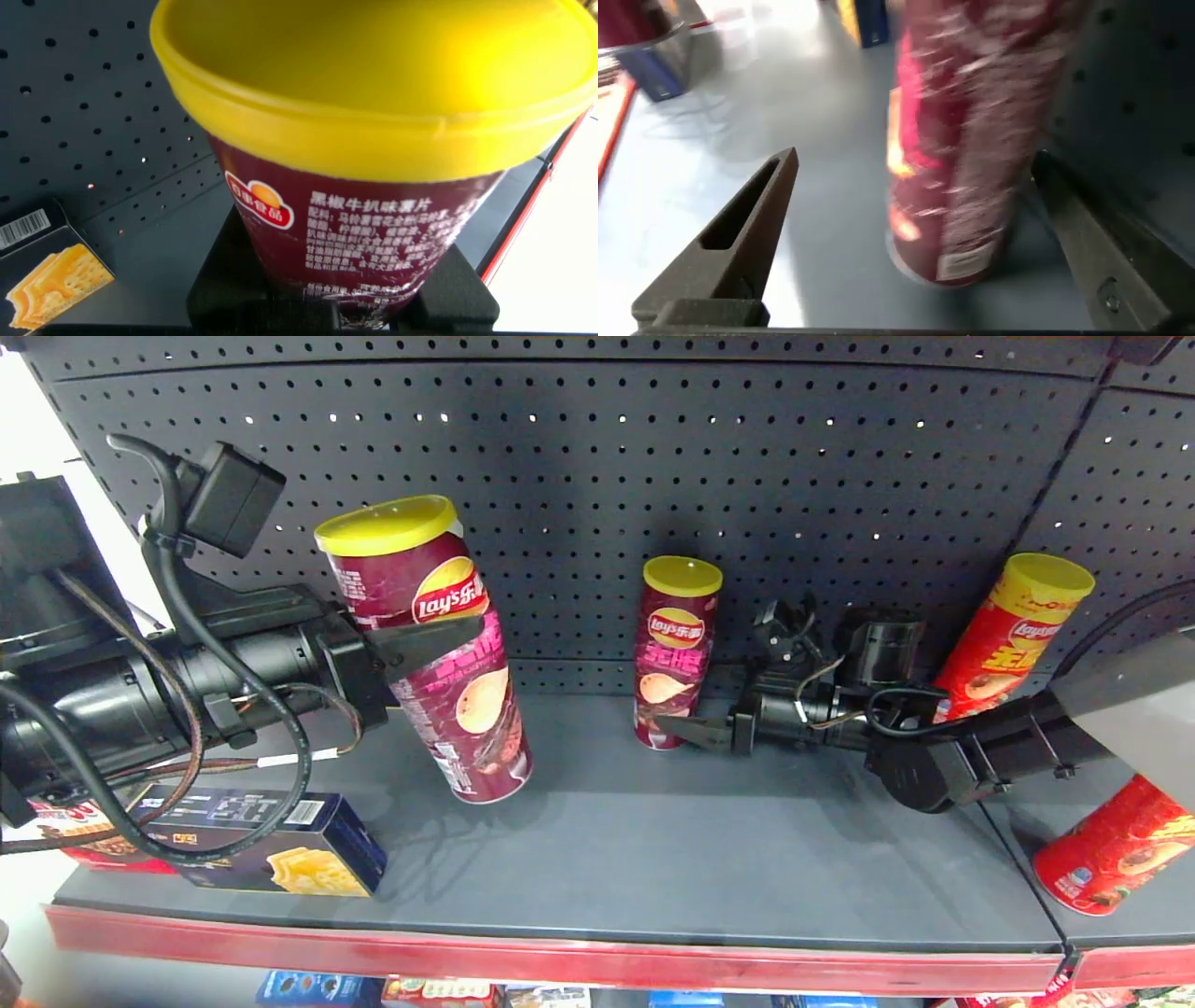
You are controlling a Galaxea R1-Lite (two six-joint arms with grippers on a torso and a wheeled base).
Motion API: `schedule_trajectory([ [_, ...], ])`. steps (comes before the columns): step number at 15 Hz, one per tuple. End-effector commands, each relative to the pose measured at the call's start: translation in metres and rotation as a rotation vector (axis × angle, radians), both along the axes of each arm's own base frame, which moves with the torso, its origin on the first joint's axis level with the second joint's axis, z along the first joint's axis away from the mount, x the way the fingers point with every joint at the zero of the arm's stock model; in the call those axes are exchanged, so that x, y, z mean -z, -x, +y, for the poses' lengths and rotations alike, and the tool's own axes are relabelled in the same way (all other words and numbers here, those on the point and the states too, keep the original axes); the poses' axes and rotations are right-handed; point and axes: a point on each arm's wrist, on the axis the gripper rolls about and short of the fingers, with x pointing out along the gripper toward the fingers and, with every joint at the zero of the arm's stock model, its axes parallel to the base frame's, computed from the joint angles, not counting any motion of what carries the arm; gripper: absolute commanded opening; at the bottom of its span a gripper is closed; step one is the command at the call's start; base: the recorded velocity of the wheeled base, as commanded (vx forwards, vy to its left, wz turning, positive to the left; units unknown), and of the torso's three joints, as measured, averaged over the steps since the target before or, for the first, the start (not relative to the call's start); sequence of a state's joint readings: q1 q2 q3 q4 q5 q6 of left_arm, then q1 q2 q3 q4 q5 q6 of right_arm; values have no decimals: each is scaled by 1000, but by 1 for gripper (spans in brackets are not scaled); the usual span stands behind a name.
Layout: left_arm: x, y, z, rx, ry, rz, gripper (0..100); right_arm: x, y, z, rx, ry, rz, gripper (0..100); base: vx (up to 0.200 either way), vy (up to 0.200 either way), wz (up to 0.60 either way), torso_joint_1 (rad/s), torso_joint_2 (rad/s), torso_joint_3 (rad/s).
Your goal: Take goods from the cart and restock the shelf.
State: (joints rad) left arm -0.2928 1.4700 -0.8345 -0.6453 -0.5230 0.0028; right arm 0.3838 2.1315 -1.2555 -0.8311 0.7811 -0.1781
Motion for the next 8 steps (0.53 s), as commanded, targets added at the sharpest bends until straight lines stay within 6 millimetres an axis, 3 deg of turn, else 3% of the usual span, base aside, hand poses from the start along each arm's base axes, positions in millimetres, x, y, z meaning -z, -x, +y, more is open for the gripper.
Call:
schedule_trajectory([
  [1,0,2,0,0,0,0,0,1,-8,2,10,-5,-10,100,0,0,0,0,0,0],
  [8,4,1,1,-3,-4,12,0,8,-25,16,48,-13,-21,100,0,0,0,0,0,0],
])
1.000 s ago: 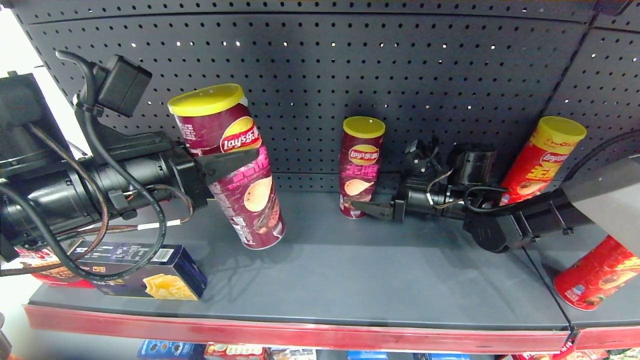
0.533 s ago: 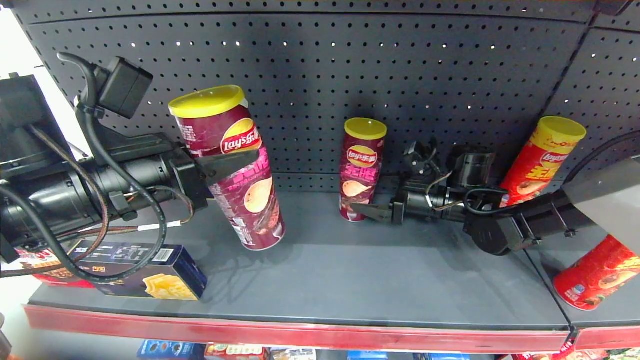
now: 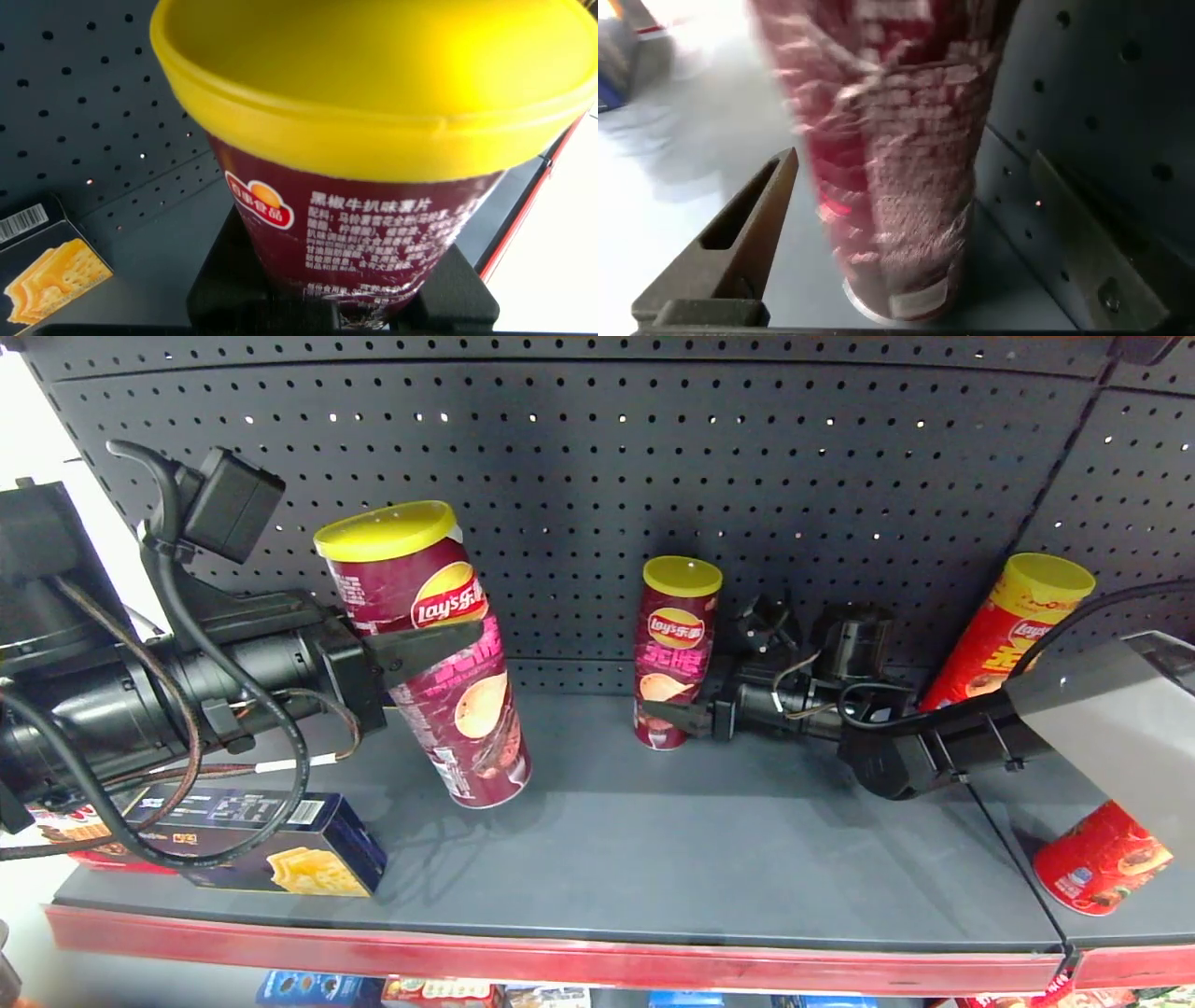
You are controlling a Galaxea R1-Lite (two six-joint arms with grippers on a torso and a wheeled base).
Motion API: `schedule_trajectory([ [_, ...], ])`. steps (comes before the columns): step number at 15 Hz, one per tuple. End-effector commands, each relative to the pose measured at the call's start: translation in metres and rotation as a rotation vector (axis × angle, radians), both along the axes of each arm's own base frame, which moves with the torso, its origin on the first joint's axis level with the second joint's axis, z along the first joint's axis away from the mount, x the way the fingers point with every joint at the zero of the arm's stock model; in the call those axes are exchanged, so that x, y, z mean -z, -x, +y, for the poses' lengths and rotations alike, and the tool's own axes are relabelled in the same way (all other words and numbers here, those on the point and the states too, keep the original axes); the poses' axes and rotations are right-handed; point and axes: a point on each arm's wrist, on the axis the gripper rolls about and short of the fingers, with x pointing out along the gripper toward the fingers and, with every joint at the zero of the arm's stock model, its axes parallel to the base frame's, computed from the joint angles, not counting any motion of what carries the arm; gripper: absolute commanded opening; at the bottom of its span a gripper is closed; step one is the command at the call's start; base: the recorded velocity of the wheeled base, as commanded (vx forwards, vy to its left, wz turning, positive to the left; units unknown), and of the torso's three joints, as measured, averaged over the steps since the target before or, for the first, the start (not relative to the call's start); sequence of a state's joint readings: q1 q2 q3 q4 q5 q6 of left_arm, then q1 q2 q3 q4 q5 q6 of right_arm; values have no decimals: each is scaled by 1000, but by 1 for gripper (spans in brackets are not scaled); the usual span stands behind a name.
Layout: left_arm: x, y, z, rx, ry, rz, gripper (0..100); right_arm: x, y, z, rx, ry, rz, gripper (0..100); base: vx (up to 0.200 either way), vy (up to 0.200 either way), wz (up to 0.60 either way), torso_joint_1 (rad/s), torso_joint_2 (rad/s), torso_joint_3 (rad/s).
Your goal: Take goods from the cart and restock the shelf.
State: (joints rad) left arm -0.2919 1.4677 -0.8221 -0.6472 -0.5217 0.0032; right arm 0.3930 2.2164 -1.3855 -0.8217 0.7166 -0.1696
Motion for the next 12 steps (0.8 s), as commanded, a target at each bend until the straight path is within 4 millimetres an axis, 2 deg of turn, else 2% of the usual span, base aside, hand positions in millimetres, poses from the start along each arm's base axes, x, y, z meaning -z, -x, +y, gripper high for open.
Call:
schedule_trajectory([
  [1,5,1,0,1,-4,12,0,5,-3,8,2,-1,2,100,0,0,0,0,0,0],
  [3,8,2,1,1,0,4,0,8,-4,12,-13,-9,6,100,0,0,0,0,0,0],
  [4,8,3,1,-1,1,5,0,5,-2,13,-1,-16,-2,0,0,0,0,0,0,0],
  [9,9,3,1,-1,0,8,0,-8,8,8,10,-23,-19,0,0,0,0,0,0,0],
  [12,12,7,2,-1,-2,16,0,-24,26,4,-7,-28,-32,0,0,0,0,0,0,0],
])
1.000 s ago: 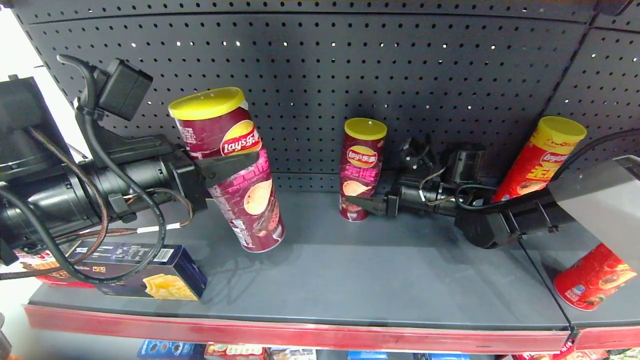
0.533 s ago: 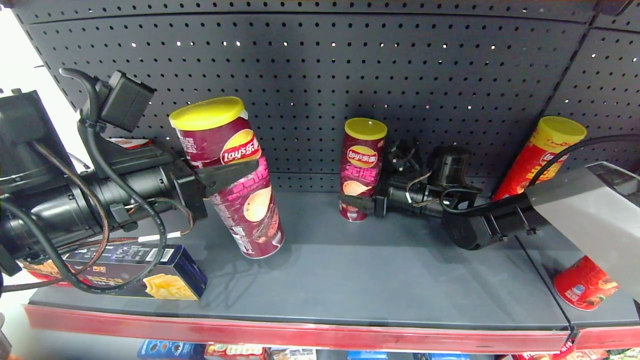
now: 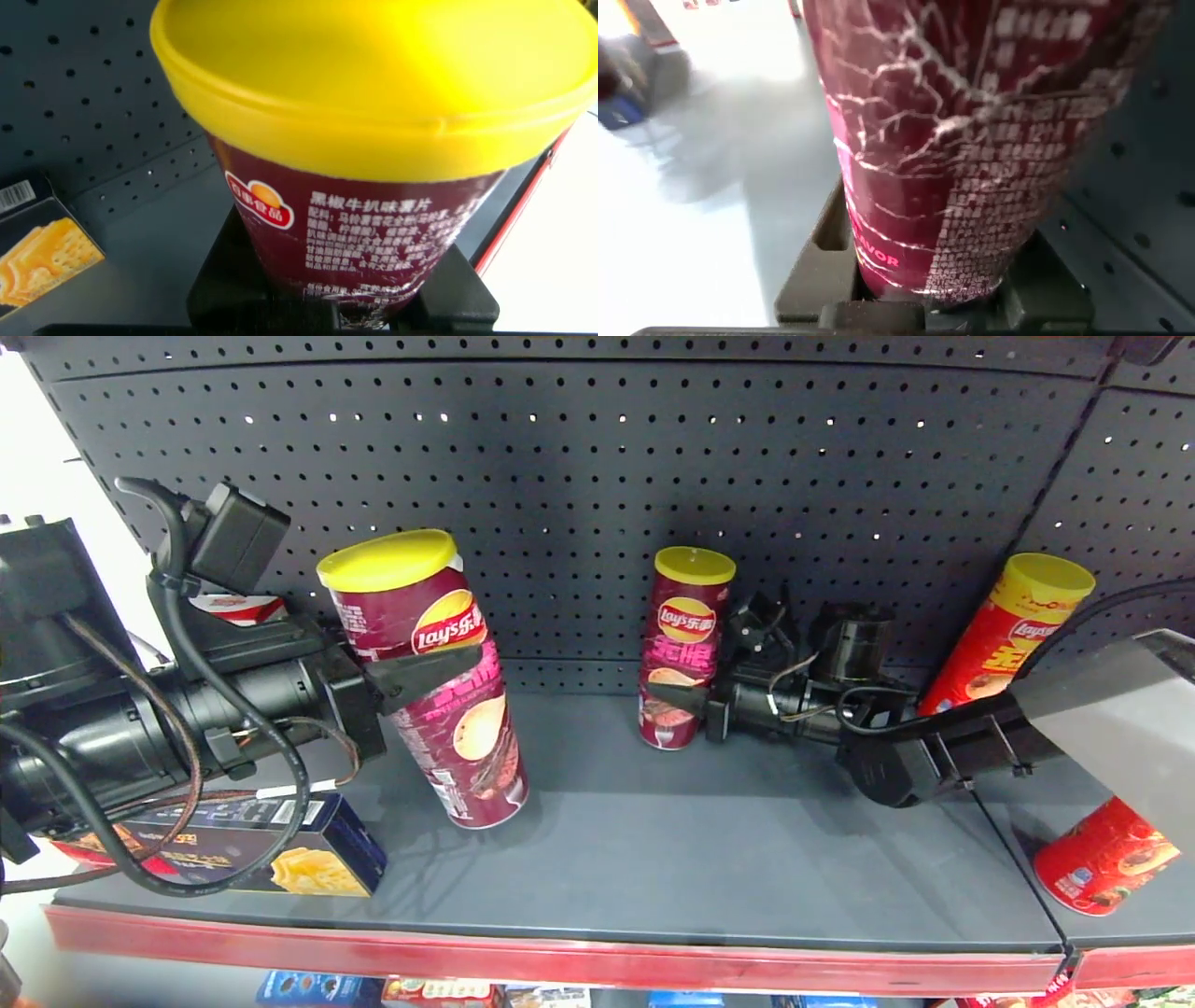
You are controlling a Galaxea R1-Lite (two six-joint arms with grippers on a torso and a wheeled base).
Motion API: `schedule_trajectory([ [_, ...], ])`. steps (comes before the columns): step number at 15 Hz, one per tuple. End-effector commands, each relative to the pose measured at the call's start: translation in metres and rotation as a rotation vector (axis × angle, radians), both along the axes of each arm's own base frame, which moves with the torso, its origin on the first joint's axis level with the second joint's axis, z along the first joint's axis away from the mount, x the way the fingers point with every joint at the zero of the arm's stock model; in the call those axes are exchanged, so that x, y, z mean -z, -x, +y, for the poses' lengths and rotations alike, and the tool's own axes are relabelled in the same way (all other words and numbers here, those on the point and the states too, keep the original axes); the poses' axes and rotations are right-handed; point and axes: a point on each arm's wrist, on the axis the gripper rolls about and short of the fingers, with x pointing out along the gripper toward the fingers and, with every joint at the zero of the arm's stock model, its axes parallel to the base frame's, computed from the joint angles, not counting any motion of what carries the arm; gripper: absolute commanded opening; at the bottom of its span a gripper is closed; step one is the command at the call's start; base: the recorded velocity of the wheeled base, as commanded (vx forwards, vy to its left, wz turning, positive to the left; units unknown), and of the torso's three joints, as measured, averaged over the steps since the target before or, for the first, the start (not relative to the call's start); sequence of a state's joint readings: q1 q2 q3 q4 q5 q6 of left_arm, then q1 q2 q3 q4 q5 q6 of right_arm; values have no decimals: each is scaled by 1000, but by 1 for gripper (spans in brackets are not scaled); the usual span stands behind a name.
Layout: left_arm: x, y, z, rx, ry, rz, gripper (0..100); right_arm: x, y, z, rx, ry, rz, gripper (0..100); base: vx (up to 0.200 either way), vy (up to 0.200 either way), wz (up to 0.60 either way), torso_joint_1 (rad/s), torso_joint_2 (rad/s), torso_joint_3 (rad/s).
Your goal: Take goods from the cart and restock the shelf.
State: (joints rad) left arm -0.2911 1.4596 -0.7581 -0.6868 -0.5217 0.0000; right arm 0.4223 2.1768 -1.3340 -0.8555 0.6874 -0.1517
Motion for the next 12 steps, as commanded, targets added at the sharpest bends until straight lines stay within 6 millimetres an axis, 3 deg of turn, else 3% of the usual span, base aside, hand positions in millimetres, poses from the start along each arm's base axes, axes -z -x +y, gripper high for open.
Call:
schedule_trajectory([
  [1,-2,5,1,0,3,-10,0,-28,28,-4,-22,-19,-46,0,0,0,0,0,0,0],
  [3,-5,8,2,0,7,-19,0,-30,56,-8,-48,-25,-62,0,0,0,0,0,0,0],
  [6,-3,9,3,0,5,-11,0,-9,109,-13,-105,-27,-60,0,0,0,0,0,0,0],
  [7,-3,9,3,0,5,-11,0,-5,116,-14,-116,-25,-56,0,0,0,0,0,0,0],
  [9,-3,9,3,0,4,-9,0,10,148,-15,-163,3,-7,0,0,0,0,0,0,0],
  [12,-2,9,3,-4,3,-6,0,23,153,-16,-173,49,-33,0,0,0,0,0,0,0],
])
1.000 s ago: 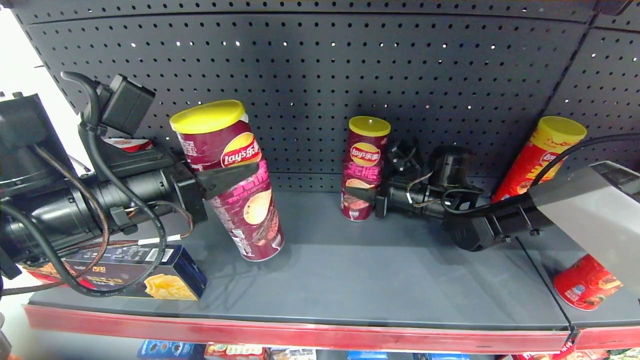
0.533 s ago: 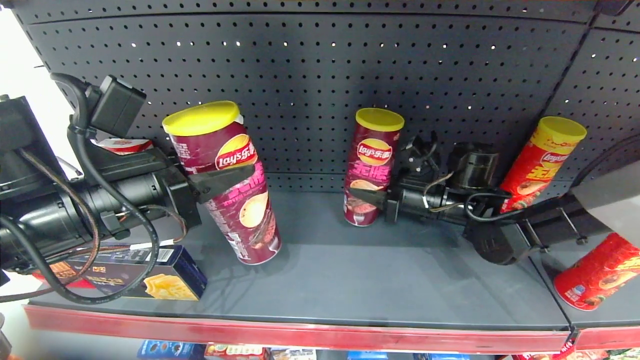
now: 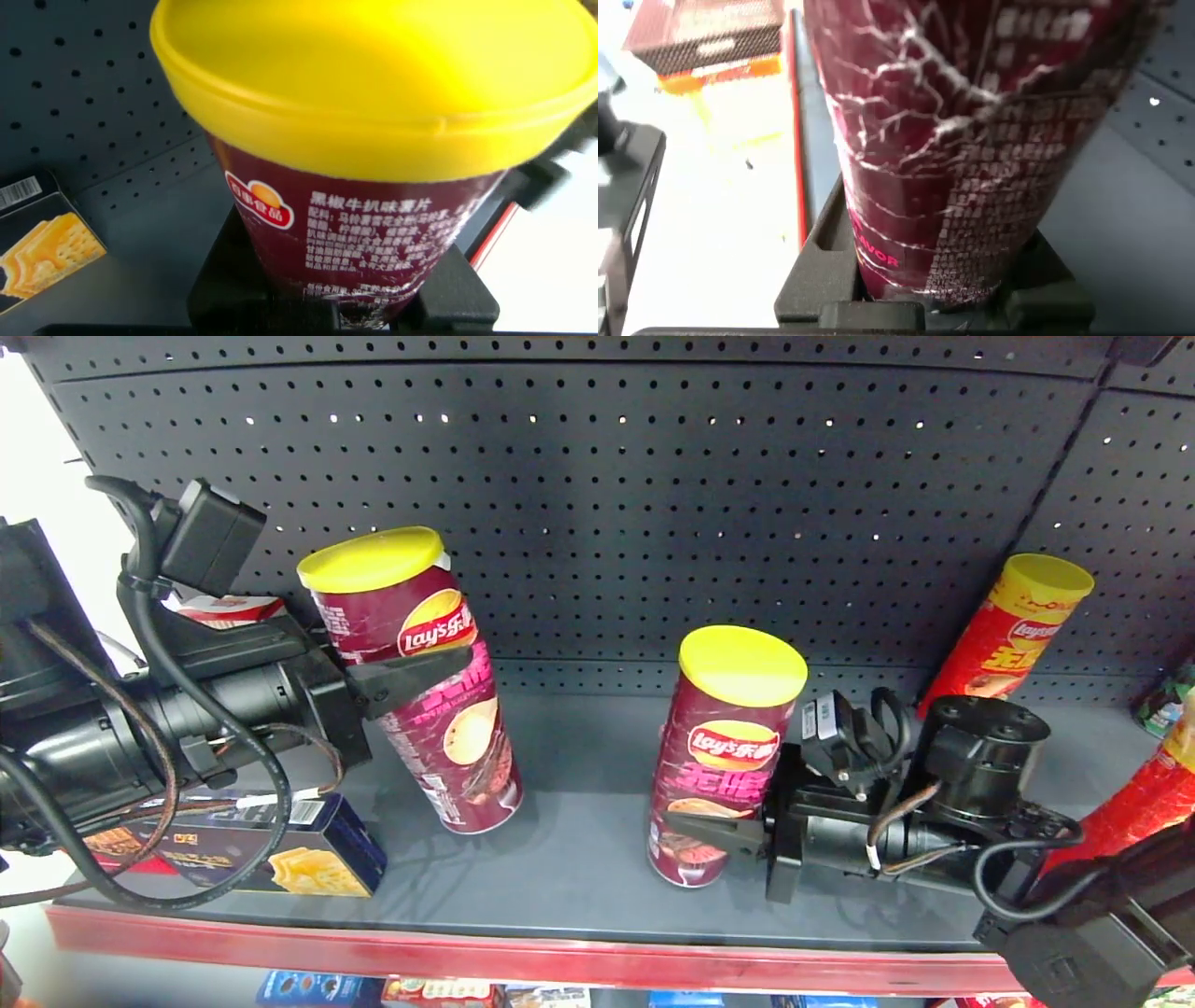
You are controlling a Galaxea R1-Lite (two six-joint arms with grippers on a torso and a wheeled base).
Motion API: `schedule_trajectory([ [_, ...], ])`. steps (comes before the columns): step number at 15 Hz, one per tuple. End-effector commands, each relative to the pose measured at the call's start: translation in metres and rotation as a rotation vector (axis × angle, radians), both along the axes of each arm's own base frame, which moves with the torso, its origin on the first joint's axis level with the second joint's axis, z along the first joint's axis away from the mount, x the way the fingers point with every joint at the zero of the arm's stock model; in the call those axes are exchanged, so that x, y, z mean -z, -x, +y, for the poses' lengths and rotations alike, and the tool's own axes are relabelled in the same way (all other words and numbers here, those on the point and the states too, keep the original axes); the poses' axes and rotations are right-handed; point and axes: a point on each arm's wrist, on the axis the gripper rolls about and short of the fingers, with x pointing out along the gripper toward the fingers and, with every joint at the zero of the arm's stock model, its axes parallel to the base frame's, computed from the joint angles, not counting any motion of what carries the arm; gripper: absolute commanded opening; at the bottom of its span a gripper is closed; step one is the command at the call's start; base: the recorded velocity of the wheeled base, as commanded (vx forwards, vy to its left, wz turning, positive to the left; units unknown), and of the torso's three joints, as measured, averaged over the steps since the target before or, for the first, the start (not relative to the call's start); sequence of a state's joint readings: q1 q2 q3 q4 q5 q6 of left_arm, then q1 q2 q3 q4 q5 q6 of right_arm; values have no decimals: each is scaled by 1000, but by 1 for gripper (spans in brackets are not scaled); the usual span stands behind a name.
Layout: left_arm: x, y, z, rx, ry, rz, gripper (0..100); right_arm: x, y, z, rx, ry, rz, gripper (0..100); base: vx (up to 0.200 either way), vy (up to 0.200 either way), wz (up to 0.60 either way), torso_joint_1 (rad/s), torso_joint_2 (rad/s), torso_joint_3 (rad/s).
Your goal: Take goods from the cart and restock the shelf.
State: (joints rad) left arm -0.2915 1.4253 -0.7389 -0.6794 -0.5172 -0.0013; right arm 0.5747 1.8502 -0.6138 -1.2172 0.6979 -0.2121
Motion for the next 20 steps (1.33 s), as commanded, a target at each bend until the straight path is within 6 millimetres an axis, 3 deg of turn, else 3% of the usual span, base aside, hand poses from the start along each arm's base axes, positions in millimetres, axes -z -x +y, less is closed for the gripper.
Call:
schedule_trajectory([
  [1,1,0,0,0,0,2,0,4,8,-2,-13,14,-4,0,0,0,0,0,0,0],
  [13,8,6,7,-22,-6,23,0,35,-7,0,7,52,48,0,0,0,0,0,0,0],
  [14,8,6,7,-22,-6,23,0,38,-11,-1,15,65,24,100,0,0,0,0,0,0],
  [20,7,6,7,-17,-5,19,0,22,1,-19,57,51,-17,100,0,0,0,0,0,0],
])
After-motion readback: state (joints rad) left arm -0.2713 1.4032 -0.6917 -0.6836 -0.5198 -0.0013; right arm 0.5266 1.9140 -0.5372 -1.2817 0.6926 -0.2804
